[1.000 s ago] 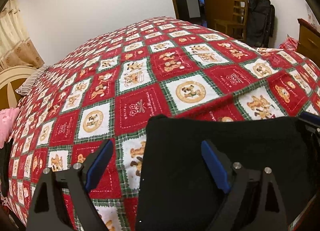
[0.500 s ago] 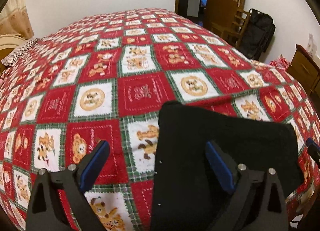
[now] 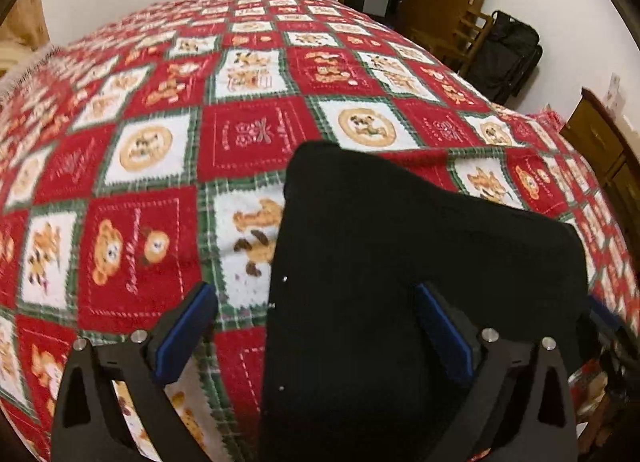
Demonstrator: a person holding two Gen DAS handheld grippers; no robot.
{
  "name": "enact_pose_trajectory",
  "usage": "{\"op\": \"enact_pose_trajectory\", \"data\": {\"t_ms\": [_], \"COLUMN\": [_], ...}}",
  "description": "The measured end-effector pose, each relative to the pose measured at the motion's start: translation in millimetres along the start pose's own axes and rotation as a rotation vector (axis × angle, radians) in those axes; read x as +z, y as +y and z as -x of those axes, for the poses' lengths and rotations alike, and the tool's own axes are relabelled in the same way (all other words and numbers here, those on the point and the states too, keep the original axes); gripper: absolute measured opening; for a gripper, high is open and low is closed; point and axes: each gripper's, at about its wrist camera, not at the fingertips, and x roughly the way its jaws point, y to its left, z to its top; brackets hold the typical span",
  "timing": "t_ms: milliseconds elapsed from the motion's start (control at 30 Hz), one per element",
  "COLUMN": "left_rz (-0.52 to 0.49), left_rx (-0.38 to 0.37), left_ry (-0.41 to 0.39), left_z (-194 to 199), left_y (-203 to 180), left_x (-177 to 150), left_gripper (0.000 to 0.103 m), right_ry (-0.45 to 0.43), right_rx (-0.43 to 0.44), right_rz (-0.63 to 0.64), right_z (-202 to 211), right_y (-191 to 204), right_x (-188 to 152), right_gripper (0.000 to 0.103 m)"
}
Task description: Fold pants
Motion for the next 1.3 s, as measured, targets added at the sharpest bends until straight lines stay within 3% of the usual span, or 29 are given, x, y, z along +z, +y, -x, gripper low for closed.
{"op": "enact_pose_trajectory", "data": {"t_ms": [200,333,533,600,633,667,833,1133,1300], "left_rz": [-0.014,-0.014,-0.025,-0.032,-0.036,-0.035,-0.032,-0.02,0.003], "left_rx": [-0.014,-0.027,-0.018,-0.028,-0.041,-0.055,-0.12,-0.129,-0.146], "left_ry": [0.007,0.01,0.006,0.002,-0.001,-0.007,-0.007,-0.003,-0.006], "left_z": [-2,-2,-3,-2,-2,-1,5,12,-2], "left_y": [-2,1,-2,-3,-2,-1,5,18,12], "left_x": [0,-1,-1,-2,-2,-2,-6,-5,2], "left_gripper": [0.103,0.103,0.102,0.099,0.098,0.098,0.097,0.099,0.103], "right_ry": [0.041,0.051,0.05,0.045,0.047,0.053,0.046,0.015,0.028], "right_rx": [-0.011,-0.089,-0.13,-0.133,-0.122,-0.091,-0.066,-0.096,-0.047], "right_rz": [-0.118,-0.099,-0.089,-0.068,-0.055,-0.047,0.027,0.086,0.028], "right_z": [10,1,-15,-14,-14,-15,-10,-1,-5], "right_y": [-11,-1,8,9,10,11,15,14,2], "right_x": [-7,-4,6,4,4,4,6,-1,-1], "right_gripper": [0.06,0.062,0.065,0.059,0.046,0.041,0.027,0.025,0.026]}}
